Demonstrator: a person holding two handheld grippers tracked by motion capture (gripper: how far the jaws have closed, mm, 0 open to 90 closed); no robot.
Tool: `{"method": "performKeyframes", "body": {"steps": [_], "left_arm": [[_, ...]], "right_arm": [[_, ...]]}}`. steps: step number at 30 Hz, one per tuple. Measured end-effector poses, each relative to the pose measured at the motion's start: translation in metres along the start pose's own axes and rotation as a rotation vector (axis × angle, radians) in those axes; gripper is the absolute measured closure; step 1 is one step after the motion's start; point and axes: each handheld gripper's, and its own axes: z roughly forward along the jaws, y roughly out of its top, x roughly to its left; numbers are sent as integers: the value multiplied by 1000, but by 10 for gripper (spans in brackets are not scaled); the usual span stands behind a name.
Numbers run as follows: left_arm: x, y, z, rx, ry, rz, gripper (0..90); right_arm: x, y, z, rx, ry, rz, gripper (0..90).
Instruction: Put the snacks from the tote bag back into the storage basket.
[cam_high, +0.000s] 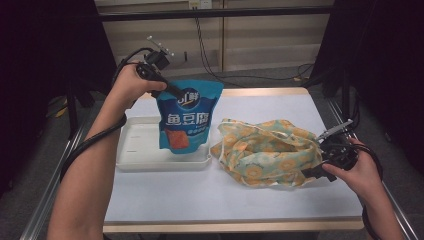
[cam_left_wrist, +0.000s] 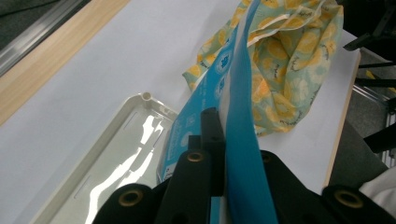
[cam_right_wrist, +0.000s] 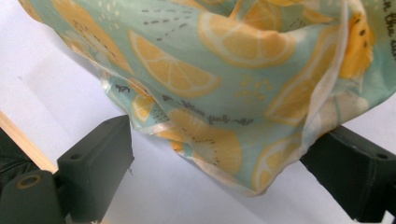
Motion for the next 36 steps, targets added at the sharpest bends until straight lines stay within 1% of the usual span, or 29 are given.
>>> {"method": "performKeyframes", "body": {"steps": [1, 2, 3, 4, 5, 6, 7, 8, 9, 11, 12, 15, 16, 17, 18, 19, 21, 22, 23, 24, 25, 27, 30, 31, 32, 33, 34, 35, 36], "left_arm": [[0, 0, 0, 2, -1, -3, 900], [-1, -1, 1, -8, 0, -19, 900], [1, -1, 1, 0, 1, 2, 900], [2, -1, 1, 8, -2, 10, 900], [1, -2, 3, -4, 0, -7, 900], [1, -2, 3, -10, -5, -10, 900], [2, -2, 3, -1, -6, 5, 900], [1, -3, 6, -16, -6, -6, 900], [1, -3, 6, -18, -6, -9, 900], [3, -3, 7, 13, -6, 17, 900], [3, -3, 8, 7, -11, 8, 900], [2, -6, 11, -11, -8, -14, 899], [4, -6, 10, 5, -14, 1, 899], [4, -7, 11, -13, -12, -3, 899], [4, -8, 11, -12, -21, -8, 899], [3, -9, 11, -22, -12, -16, 899], [5, -9, 9, -8, -12, 4, 897], [4, -10, 9, -16, -11, -12, 896], [5, -11, 8, -10, -11, -9, 895], [5, -11, 7, -4, -5, -1, 893], [4, -13, 7, -24, -4, -22, 892], [6, -14, 5, -3, 3, 7, 890], [4, -16, 4, -8, 5, 0, 889], [5, -17, 3, -3, -1, -6, 889], [6, -19, 3, 3, -4, 6, 889], [5, -20, 3, -9, 1, -16, 889], [7, -21, 2, 5, 2, 4, 888], [7, -23, 1, 6, 2, 2, 888], [7, -25, 2, -16, -1, -21, 888]], "right_arm": [[0, 0, 0, 0, 5, -3, 94], [0, 0, 0, -2, 2, 2, 93], [0, 0, 1, -1, 2, 1, 94], [0, 0, 1, -1, 2, 2, 94], [0, 0, 1, -3, 2, 2, 93], [0, 0, 1, -1, 2, 3, 94], [0, 0, 1, -2, 1, 3, 93], [0, 0, 1, -1, 1, 2, 94], [0, 0, 1, 3, 7, 10, 94], [-1, -1, 1, -2, 2, 4, 93], [-1, -1, 2, 1, 4, 13, 94], [-1, -1, 1, -4, 4, 4, 93], [-1, -1, 1, 0, 3, 7, 94], [0, -1, 0, 5, 8, 18, 94], [0, -1, 1, -3, 4, 18, 94], [-1, -1, 1, -3, -1, 11, 94], [-2, -2, 1, 2, 1, 4, 94], [-2, -2, 2, 6, 4, 10, 94], [-2, -2, 2, 3, 5, 18, 94], [-2, -2, 1, 4, 0, 8, 93], [-2, -2, 1, -1, 0, 4, 94], [-1, -2, 1, -2, 1, 5, 94], [-1, -2, 0, -5, 2, 1, 93], [0, -2, 0, -4, 3, 2, 93], [0, -2, 0, -2, 2, 1, 93], [0, -2, 0, 0, 0, 7, 93], [0, -2, 0, 0, 0, 6, 92], [0, -2, 0, -2, 0, 6, 93], [0, -2, 0, -1, 0, 5, 93]]}}
